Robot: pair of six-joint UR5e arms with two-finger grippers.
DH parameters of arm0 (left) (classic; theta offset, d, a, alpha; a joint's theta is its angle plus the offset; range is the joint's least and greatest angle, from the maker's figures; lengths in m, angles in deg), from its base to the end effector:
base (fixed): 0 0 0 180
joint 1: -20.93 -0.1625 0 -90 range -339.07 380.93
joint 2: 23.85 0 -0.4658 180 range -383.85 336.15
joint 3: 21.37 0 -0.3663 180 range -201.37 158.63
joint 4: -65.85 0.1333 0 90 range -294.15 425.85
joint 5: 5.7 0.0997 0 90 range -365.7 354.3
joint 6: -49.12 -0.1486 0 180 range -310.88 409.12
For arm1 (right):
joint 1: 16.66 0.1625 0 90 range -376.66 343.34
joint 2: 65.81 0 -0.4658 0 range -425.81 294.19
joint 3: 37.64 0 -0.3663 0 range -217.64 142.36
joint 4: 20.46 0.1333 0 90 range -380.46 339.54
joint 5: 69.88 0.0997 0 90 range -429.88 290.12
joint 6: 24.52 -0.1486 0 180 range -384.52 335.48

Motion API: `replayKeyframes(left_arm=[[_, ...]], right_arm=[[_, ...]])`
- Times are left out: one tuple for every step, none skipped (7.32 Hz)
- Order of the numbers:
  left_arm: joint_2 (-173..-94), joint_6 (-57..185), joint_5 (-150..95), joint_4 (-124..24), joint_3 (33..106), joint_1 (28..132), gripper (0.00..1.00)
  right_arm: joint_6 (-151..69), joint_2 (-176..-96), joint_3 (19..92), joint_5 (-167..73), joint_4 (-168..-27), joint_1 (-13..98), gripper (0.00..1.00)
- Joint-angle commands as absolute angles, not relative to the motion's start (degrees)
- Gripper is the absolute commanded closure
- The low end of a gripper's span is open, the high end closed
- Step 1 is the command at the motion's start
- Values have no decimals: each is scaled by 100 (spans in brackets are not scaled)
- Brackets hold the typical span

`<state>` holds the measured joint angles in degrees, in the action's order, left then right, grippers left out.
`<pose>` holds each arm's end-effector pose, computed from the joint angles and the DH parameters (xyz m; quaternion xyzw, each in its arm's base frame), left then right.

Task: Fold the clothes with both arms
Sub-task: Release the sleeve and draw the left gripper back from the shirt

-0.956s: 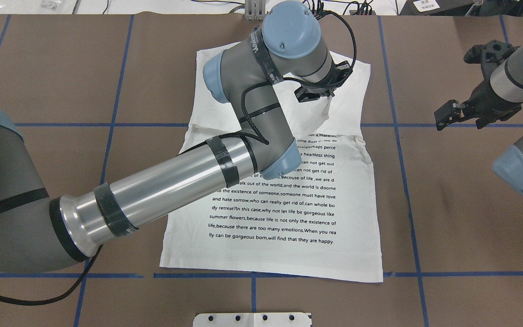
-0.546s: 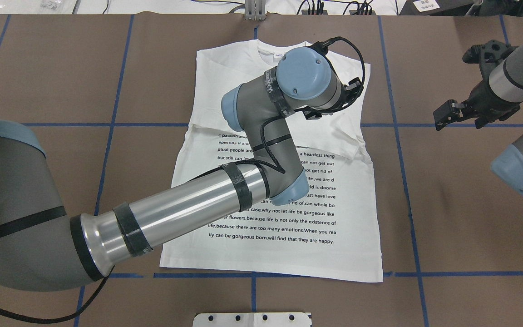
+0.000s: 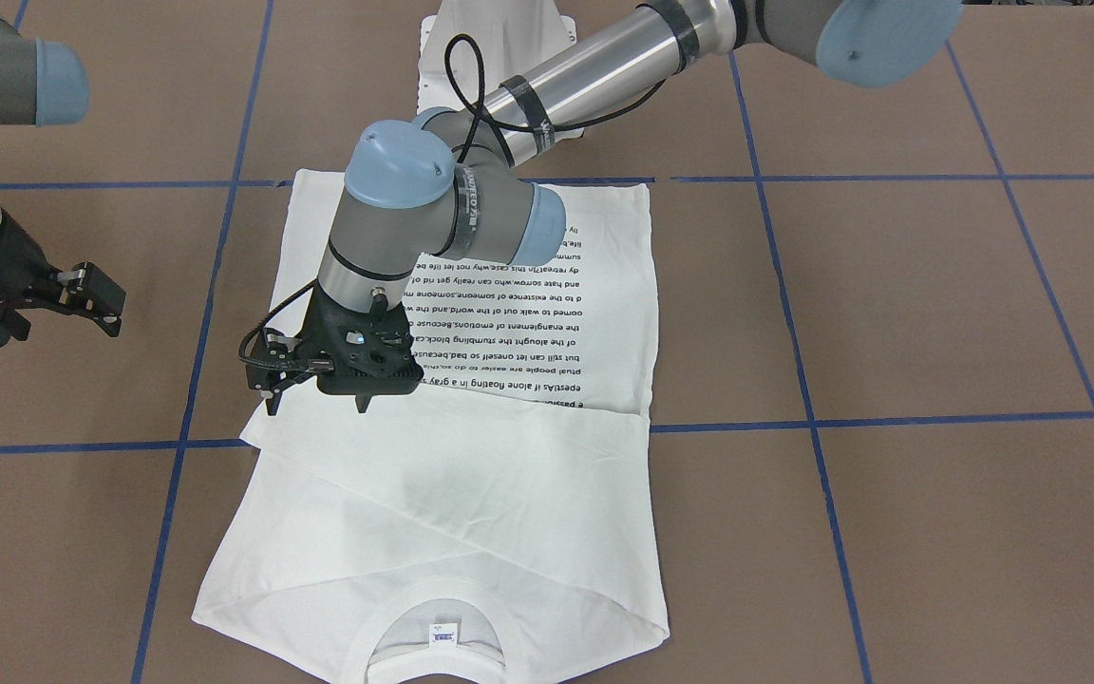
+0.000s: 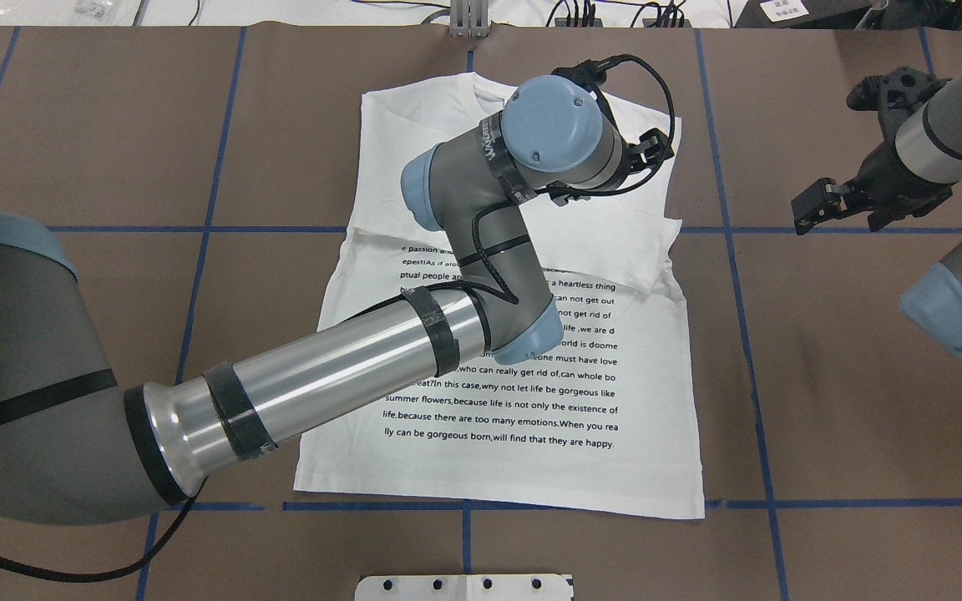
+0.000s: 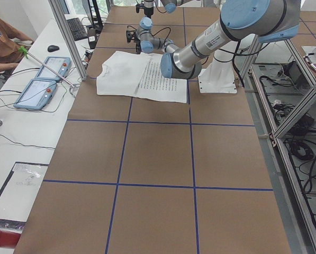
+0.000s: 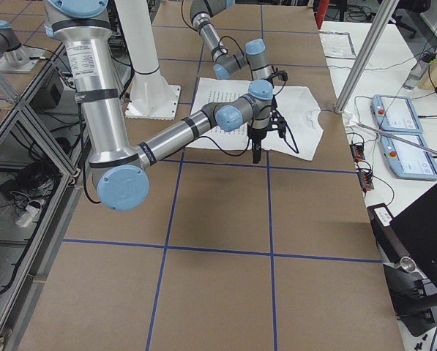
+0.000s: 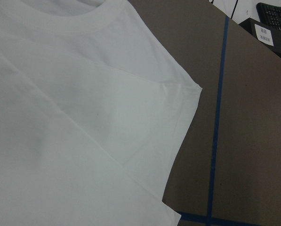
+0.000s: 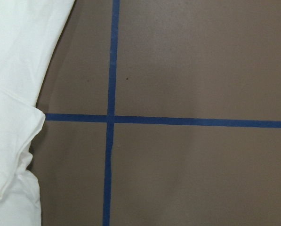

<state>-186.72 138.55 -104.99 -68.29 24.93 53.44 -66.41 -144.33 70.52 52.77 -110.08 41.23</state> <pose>0.7290 -0.5942 0.0678 0.1071 0.5889 -0.1735 0.7821 -0.2527 -0.5026 0.4963 0.0351 -0.3664 0.0065 0.9298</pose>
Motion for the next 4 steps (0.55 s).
replayKeyframes(left_arm=[[-17729, 13336, -10999, -6190, 3785, 5572, 1], [-17017, 13028, -11098, -5559, 4796, 5695, 2], [-16279, 12738, -11090, -5257, 5763, 5819, 2], [-15567, 12430, -11099, -5036, 6660, 5889, 2]], right_arm=[[-7344, -14456, 7492, 5247, -11002, 3882, 0], [-7870, -14456, 7764, 5221, -10993, 3627, 0], [-8388, -14456, 7967, 5055, -10914, 3242, 0], [-9055, -14508, 8030, 4610, -10609, 2664, 0]])
